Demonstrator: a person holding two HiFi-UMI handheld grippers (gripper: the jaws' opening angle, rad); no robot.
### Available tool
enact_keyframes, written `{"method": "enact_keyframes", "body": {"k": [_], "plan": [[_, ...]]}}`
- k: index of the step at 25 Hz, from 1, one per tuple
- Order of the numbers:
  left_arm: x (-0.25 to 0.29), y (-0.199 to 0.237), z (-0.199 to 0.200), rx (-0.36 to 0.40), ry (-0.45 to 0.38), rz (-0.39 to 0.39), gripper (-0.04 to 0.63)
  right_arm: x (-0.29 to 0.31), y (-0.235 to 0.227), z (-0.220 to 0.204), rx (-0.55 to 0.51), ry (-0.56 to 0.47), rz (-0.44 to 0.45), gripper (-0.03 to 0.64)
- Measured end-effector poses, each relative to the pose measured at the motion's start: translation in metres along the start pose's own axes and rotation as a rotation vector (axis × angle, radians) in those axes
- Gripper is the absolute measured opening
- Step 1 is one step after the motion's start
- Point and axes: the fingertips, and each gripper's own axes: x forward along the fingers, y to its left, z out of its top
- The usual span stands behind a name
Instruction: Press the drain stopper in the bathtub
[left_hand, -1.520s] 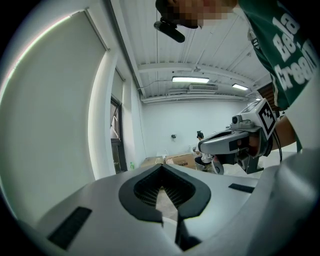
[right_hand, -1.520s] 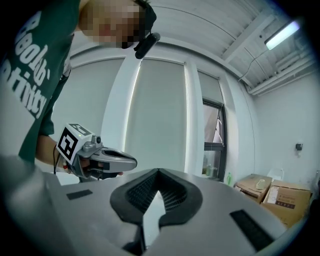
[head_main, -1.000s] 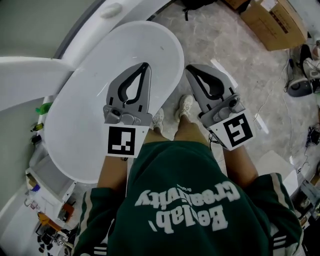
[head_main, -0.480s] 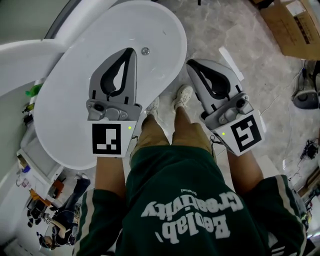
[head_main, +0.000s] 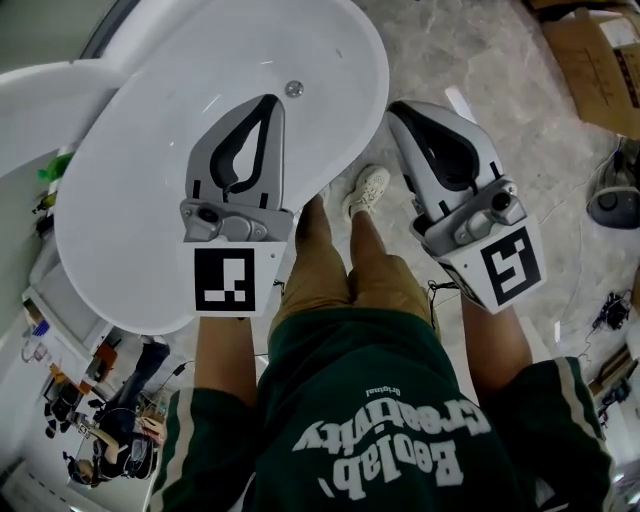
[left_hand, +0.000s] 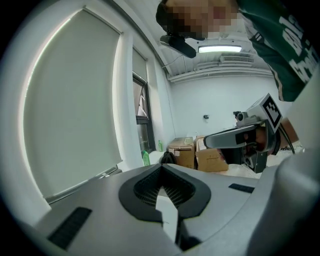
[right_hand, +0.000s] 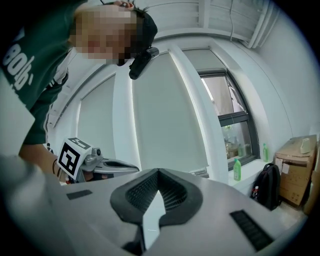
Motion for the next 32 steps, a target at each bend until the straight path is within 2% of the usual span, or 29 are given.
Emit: {"method": "enact_keyframes", "body": {"k": [6, 11, 13, 16, 23, 27, 32], "plan": [[0.013, 0.017, -0.044, -0.026, 0.041, 0.012, 0.005, 0.021, -0.013, -0.032, 0.024, 0.039, -0.001, 0.011], [0.028, 0.033, -0.094, -0.047, 0.082, -0.001, 0.005, 0.044, -0.023, -0.073, 0.043, 0.097, 0.006, 0.011], [0.036, 0.038, -0.118, -0.060, 0.110, -0.013, 0.005, 0.058, -0.025, -0.084, 0.053, 0.087, 0.015, 0.011], [0.043, 0.044, -0.155, -0.121, 0.146, -0.031, 0.005, 0.077, -0.024, -0.108, 0.064, 0.115, 0.020, 0.011], [0.062, 0.065, -0.235, -0.177, 0.239, -0.072, 0.005, 0.127, -0.019, -0.159, 0.008, 0.175, 0.047, 0.011], [0.072, 0.068, -0.276, -0.162, 0.314, -0.094, 0.005, 0.146, -0.023, -0.181, 0.050, 0.148, 0.053, 0.011], [0.106, 0.063, -0.328, -0.149, 0.350, -0.112, 0.005, 0.173, -0.035, -0.231, 0.117, 0.126, 0.072, 0.011]]}}
